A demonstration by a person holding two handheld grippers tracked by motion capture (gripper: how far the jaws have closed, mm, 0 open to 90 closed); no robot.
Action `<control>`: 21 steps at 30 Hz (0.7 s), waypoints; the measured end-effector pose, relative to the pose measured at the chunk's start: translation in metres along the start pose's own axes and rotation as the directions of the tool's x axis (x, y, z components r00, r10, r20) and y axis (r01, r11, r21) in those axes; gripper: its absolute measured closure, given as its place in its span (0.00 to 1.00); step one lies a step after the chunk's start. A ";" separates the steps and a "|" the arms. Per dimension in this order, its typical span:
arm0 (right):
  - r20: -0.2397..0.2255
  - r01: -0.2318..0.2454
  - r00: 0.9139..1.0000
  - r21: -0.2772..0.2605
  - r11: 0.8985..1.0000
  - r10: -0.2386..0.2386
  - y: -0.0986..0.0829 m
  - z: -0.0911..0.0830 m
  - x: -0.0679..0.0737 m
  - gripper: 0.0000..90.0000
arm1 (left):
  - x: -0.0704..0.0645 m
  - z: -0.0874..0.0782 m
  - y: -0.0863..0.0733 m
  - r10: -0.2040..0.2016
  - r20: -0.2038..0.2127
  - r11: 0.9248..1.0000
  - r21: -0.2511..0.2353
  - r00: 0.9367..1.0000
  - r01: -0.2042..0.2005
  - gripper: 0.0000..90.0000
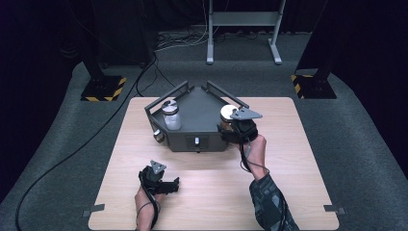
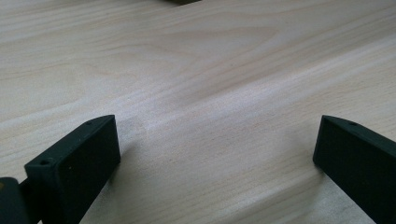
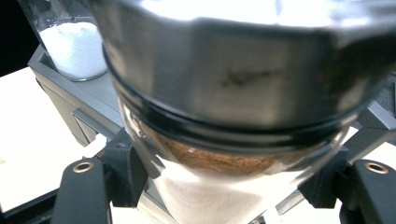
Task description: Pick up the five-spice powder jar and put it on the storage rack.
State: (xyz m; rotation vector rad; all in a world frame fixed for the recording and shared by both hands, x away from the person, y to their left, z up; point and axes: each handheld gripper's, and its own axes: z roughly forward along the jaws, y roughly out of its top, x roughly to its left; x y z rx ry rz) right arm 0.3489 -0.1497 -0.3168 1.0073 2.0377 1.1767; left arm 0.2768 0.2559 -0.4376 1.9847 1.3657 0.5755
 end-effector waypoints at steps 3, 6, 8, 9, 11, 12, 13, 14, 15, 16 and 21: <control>0.000 0.001 1.000 0.006 1.000 -0.001 0.004 0.004 0.000 0.33 | 0.000 0.000 0.000 0.000 0.001 1.000 0.000 1.000 0.000 0.00; -0.001 0.002 1.000 0.009 1.000 -0.002 0.007 0.007 0.000 0.33 | 0.000 0.000 0.000 0.000 0.001 1.000 0.000 1.000 0.000 0.00; 0.000 0.001 1.000 0.010 1.000 -0.001 0.008 0.009 0.000 0.33 | 0.000 0.000 0.000 0.001 0.001 1.000 0.000 1.000 -0.001 0.00; 0.000 0.001 1.000 0.012 1.000 -0.001 0.009 0.010 0.000 0.33 | 0.000 0.000 0.000 0.000 0.001 1.000 0.000 1.000 0.000 0.00; -0.001 0.001 1.000 0.015 1.000 -0.001 0.011 0.012 0.000 0.33 | 0.000 0.000 0.000 0.001 0.001 1.000 0.000 1.000 -0.001 0.00; 0.000 0.000 1.000 0.016 1.000 0.000 0.012 0.013 0.000 0.33 | 0.000 0.000 0.000 0.001 0.001 1.000 0.000 1.000 -0.001 0.00; 0.000 0.003 1.000 0.016 1.000 -0.003 0.012 0.014 0.000 0.33 | 0.000 0.000 0.000 0.001 0.001 1.000 0.000 1.000 -0.001 0.00; 0.000 0.001 1.000 0.018 1.000 -0.001 0.013 0.015 0.001 0.33 | 0.000 0.000 0.000 0.001 0.001 1.000 0.000 1.000 -0.001 0.00; 0.001 0.002 1.000 0.020 1.000 -0.002 0.013 0.016 0.001 0.33 | 0.000 0.000 0.000 0.001 0.002 1.000 -0.001 1.000 -0.001 0.00; 0.003 0.003 1.000 0.023 1.000 -0.003 0.014 0.017 0.001 0.33 | 0.000 0.000 0.000 0.000 0.002 1.000 -0.001 1.000 0.000 0.00; 0.005 -0.002 1.000 0.028 1.000 0.002 0.017 0.022 0.000 0.33 | 0.000 0.000 0.000 0.000 0.002 1.000 -0.001 1.000 0.000 0.00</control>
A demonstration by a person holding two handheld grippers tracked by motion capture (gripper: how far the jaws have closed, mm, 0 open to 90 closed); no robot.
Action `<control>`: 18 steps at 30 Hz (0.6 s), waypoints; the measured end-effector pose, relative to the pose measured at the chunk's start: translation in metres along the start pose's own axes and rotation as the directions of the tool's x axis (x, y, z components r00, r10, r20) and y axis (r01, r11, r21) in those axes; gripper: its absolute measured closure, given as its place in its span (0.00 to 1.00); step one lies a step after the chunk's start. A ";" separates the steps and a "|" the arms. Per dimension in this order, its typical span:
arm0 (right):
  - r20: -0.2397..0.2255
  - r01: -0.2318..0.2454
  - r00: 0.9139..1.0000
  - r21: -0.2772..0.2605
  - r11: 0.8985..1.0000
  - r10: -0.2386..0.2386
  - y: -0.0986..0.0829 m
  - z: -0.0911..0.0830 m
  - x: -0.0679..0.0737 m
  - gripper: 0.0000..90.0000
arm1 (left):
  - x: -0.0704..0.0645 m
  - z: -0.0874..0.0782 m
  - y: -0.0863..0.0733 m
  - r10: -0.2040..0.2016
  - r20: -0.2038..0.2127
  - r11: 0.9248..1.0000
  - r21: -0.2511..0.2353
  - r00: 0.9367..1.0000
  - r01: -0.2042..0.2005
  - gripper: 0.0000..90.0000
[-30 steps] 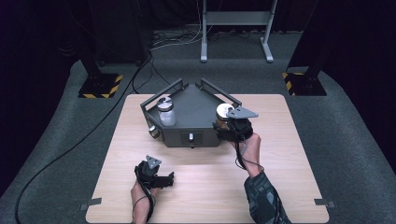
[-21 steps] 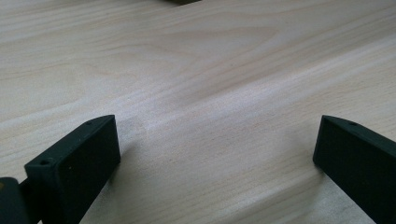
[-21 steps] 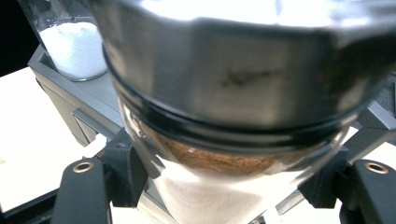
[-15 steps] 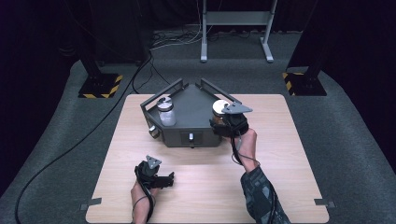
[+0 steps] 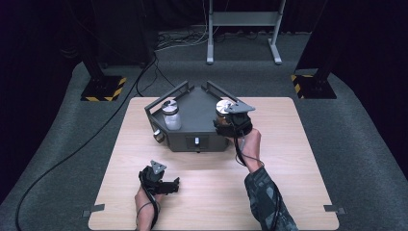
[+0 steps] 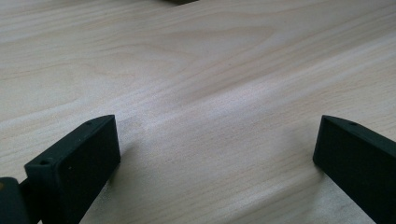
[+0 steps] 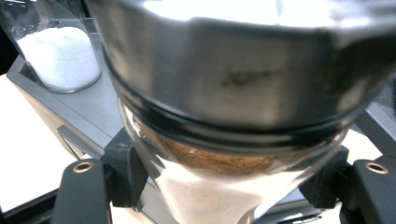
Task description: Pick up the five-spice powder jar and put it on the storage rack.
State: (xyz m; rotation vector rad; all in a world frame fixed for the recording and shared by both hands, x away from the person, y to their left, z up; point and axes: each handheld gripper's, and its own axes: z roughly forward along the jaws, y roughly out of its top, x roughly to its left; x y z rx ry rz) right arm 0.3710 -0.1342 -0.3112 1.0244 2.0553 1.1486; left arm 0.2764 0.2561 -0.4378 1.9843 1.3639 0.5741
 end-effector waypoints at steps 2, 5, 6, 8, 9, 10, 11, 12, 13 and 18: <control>0.000 0.005 1.000 0.001 1.000 -0.005 0.002 0.002 0.000 0.33 | 0.000 0.000 0.000 0.000 0.000 1.000 0.000 1.000 0.000 0.00; 0.000 0.003 1.000 0.003 1.000 -0.003 0.004 0.005 0.000 0.33 | 0.000 0.000 0.000 0.000 0.000 1.000 0.000 1.000 0.000 0.00; 0.000 0.004 1.000 0.003 1.000 -0.004 0.005 0.005 0.000 0.33 | 0.000 0.000 0.000 0.000 0.000 1.000 0.000 1.000 0.000 0.00; 0.000 0.002 1.000 0.007 1.000 -0.002 0.007 0.007 0.000 0.33 | 0.000 0.000 0.000 0.000 0.000 1.000 0.000 1.000 0.000 0.00; 0.000 0.003 1.000 0.008 1.000 -0.003 0.008 0.008 0.000 0.33 | 0.000 0.000 0.000 0.001 0.000 1.000 0.000 1.000 -0.001 0.00; 0.000 0.003 1.000 0.008 1.000 -0.003 0.008 0.009 0.000 0.33 | 0.000 0.000 0.000 0.000 0.000 1.000 0.000 1.000 0.000 0.00; 0.000 0.003 1.000 0.010 1.000 -0.003 0.009 0.010 0.000 0.33 | 0.000 0.000 0.000 0.000 0.000 1.000 0.000 1.000 0.000 0.00; 0.000 0.001 1.000 0.013 1.000 -0.001 0.009 0.010 -0.001 0.33 | 0.000 0.000 0.000 0.000 0.000 1.000 0.000 1.000 0.000 0.00; 0.000 0.003 1.000 0.014 1.000 -0.003 0.010 0.011 -0.001 0.33 | 0.000 0.000 0.000 0.000 0.000 1.000 0.000 1.000 0.000 0.00; 0.001 -0.002 1.000 0.019 1.000 0.002 0.011 0.016 -0.002 0.33 | 0.000 0.000 0.000 0.001 0.001 1.000 0.000 1.000 -0.001 0.00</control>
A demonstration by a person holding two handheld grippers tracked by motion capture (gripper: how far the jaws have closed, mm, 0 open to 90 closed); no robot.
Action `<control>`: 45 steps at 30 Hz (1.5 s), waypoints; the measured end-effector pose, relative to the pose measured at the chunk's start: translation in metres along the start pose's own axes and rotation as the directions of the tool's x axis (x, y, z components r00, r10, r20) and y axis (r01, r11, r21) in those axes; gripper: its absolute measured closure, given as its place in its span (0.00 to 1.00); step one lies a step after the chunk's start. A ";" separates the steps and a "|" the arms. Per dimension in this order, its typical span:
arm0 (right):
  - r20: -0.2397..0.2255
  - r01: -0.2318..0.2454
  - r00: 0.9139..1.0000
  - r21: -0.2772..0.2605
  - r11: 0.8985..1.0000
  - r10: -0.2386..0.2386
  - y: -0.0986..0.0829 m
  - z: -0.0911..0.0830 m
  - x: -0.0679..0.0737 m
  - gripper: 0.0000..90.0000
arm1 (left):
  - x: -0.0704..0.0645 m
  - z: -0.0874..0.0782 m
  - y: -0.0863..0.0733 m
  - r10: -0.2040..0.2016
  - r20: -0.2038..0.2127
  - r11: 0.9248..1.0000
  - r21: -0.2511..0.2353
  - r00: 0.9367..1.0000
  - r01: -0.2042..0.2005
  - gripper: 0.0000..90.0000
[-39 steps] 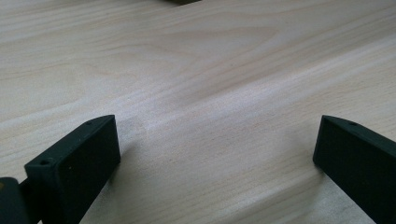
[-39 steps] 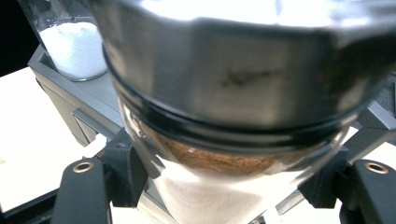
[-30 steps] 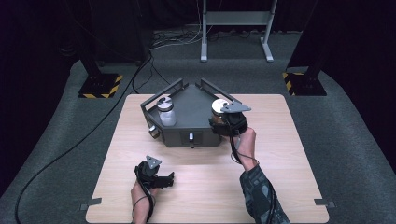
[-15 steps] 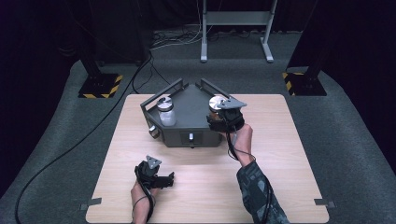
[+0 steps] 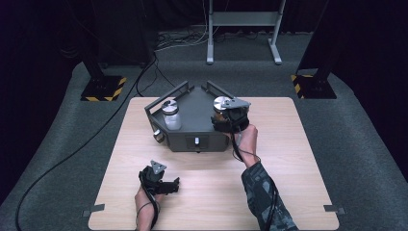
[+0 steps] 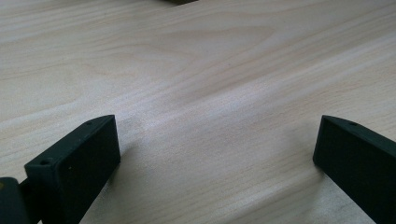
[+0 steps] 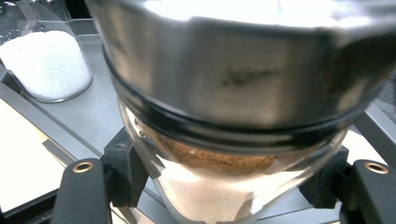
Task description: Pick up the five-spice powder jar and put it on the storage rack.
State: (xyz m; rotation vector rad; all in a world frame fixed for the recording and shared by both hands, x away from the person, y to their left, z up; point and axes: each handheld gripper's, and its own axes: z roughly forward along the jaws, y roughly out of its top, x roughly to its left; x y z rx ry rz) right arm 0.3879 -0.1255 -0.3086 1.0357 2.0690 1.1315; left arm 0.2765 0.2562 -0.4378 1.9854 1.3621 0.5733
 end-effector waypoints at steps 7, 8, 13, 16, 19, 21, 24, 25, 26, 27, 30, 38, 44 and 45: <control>0.002 -0.008 1.000 0.008 1.000 0.008 0.001 0.006 0.001 0.33 | 0.000 0.000 0.000 0.000 0.000 1.000 0.000 1.000 0.000 0.00; 0.002 -0.008 1.000 0.008 1.000 0.008 0.001 0.006 0.001 0.33 | 0.000 0.000 0.000 0.000 0.000 1.000 0.000 1.000 0.000 0.00; 0.000 -0.013 1.000 0.014 1.000 0.013 0.001 0.010 0.001 0.33 | 0.000 0.000 0.000 0.000 0.000 1.000 0.000 1.000 0.000 0.00; -0.003 -0.019 1.000 0.027 0.999 0.019 0.000 0.014 0.000 0.33 | 0.000 0.000 0.000 0.000 0.000 1.000 0.000 1.000 0.000 0.00; -0.003 -0.021 1.000 0.032 0.999 0.021 0.000 0.016 0.000 0.33 | 0.000 0.000 0.000 0.000 0.000 1.000 0.000 1.000 0.000 0.00; -0.007 -0.024 1.000 0.038 0.999 0.024 0.000 0.018 -0.001 0.33 | 0.000 0.000 0.000 0.000 0.000 1.000 0.000 1.000 0.000 0.00; -0.008 -0.026 1.000 0.043 0.999 0.026 0.000 0.019 -0.001 0.33 | 0.000 0.000 0.000 0.000 0.000 1.000 0.000 1.000 0.000 0.00; -0.008 -0.028 1.000 0.044 0.999 0.028 0.000 0.019 -0.001 0.33 | 0.000 0.000 0.000 0.000 0.000 1.000 0.000 1.000 0.000 0.00; -0.010 -0.029 1.000 0.048 0.998 0.029 0.000 0.020 -0.002 0.33 | 0.000 0.000 0.000 0.000 0.000 1.000 0.000 1.000 0.000 0.00; -0.010 -0.029 1.000 0.052 0.998 0.029 0.000 0.020 -0.002 0.33 | 0.000 0.000 0.000 0.000 0.000 1.000 0.000 1.000 0.000 0.00; -0.010 -0.031 0.999 0.057 0.998 0.032 -0.001 0.022 -0.002 0.33 | 0.000 0.000 0.000 0.000 0.000 1.000 0.000 1.000 0.000 0.00; -0.016 -0.047 0.999 0.048 0.998 0.048 -0.005 0.022 -0.005 0.33 | 0.000 0.000 0.000 0.000 0.000 1.000 -0.001 1.000 0.000 0.00; -0.036 -0.078 0.996 0.032 0.996 0.080 -0.011 0.022 -0.011 0.33 | 0.000 0.000 0.000 0.000 0.000 1.000 -0.001 1.000 0.000 0.00; -0.039 -0.083 0.996 0.028 0.996 0.084 -0.013 0.021 -0.012 0.33 | 0.000 0.000 0.000 0.000 0.000 1.000 -0.001 1.000 0.000 0.00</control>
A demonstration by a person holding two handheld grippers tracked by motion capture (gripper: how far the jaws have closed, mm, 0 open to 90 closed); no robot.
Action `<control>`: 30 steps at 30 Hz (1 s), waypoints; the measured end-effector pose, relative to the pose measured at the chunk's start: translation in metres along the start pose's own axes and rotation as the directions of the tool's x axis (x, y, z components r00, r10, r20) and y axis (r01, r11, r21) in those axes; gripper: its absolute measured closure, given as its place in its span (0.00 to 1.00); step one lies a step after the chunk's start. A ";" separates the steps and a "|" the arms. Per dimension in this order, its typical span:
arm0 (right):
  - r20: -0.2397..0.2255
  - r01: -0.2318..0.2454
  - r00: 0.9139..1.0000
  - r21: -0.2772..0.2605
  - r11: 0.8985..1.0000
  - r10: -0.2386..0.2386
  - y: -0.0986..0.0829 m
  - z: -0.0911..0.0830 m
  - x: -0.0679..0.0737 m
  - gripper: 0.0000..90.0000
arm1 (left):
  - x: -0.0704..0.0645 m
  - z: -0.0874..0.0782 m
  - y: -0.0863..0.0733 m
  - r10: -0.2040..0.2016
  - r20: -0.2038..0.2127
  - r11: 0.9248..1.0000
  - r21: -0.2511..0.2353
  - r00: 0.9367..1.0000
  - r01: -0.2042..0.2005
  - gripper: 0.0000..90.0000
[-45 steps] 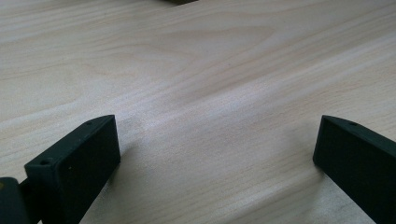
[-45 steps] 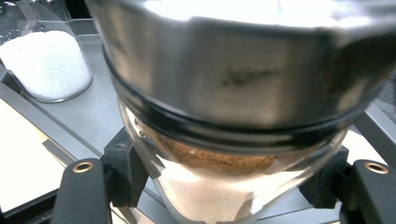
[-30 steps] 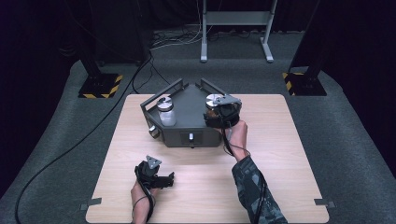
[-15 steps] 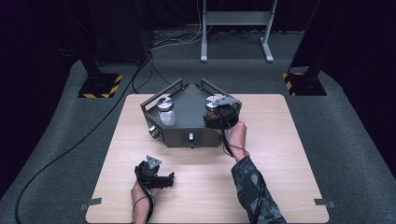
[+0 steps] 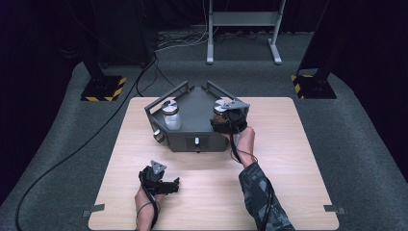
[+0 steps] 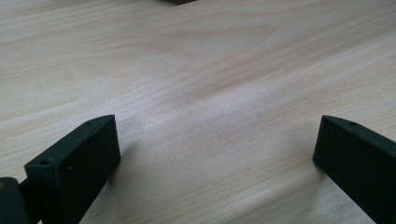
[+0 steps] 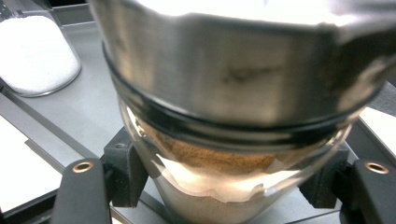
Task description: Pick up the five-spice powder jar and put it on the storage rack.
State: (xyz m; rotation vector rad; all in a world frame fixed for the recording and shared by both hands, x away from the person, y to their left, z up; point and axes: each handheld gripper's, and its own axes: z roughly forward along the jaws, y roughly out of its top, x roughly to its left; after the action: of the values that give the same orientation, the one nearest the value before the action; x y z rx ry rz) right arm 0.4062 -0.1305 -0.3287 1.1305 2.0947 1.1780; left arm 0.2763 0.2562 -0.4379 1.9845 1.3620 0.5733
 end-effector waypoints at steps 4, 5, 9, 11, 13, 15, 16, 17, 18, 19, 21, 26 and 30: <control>0.001 0.001 1.000 -0.004 1.000 -0.001 -0.001 0.000 0.000 0.33 | 0.000 0.000 0.000 0.001 0.000 1.000 0.001 1.000 -0.001 0.00; 0.000 -0.001 1.000 -0.007 1.000 0.001 -0.002 0.000 0.000 0.33 | 0.000 0.000 0.000 0.000 0.000 1.000 0.000 1.000 0.000 0.00; -0.001 0.001 1.000 -0.015 1.000 -0.001 -0.004 0.000 0.000 0.33 | 0.000 0.000 0.000 0.000 0.000 1.000 0.000 1.000 0.000 0.00; -0.002 0.001 1.000 -0.016 1.000 -0.001 -0.004 0.000 -0.001 0.33 | 0.000 0.000 0.000 0.000 0.000 1.000 0.000 1.000 0.000 0.00; -0.004 0.002 1.000 -0.016 1.000 -0.002 -0.004 0.000 -0.001 0.33 | 0.000 0.000 0.000 0.000 0.000 1.000 0.000 1.000 0.000 0.00; -0.003 0.003 1.000 -0.017 1.000 -0.003 -0.005 0.000 -0.001 0.33 | 0.000 0.000 0.000 0.000 0.000 1.000 0.000 1.000 0.000 0.00; -0.003 0.002 1.000 -0.016 1.000 -0.003 -0.004 0.000 -0.001 0.33 | 0.000 0.000 0.000 0.000 0.000 1.000 0.000 1.000 0.000 0.00; -0.003 0.003 1.000 -0.016 1.000 -0.003 -0.004 0.000 -0.001 0.33 | 0.000 0.000 0.000 0.000 0.000 1.000 0.000 1.000 0.000 0.00; -0.003 0.004 1.000 -0.017 1.000 -0.004 -0.005 0.000 -0.001 0.33 | 0.000 0.000 0.000 0.000 0.000 1.000 0.000 1.000 0.000 0.00; -0.005 0.004 1.000 -0.016 1.000 -0.004 -0.004 0.000 -0.001 0.33 | 0.000 0.000 0.000 0.000 0.000 1.000 0.000 1.000 0.000 0.00; -0.004 0.004 1.000 -0.014 1.000 -0.004 -0.004 0.000 -0.001 0.33 | 0.000 0.000 0.000 0.000 0.000 1.000 0.000 1.000 0.000 0.00; -0.002 0.014 1.000 -0.010 1.000 -0.014 -0.002 -0.003 0.002 0.20 | 0.000 0.000 0.000 0.000 0.000 1.000 0.000 1.000 0.000 0.00; -0.001 0.025 1.000 -0.018 1.000 -0.025 -0.002 -0.011 0.004 0.10 | 0.000 0.000 0.000 0.000 0.000 1.000 0.001 1.000 0.000 0.00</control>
State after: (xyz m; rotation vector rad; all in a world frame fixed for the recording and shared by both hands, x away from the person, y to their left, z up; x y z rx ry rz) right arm 0.3952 -0.1326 -0.3250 1.0929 2.0890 1.1839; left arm 0.2762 0.2562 -0.4378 1.9853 1.3617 0.5729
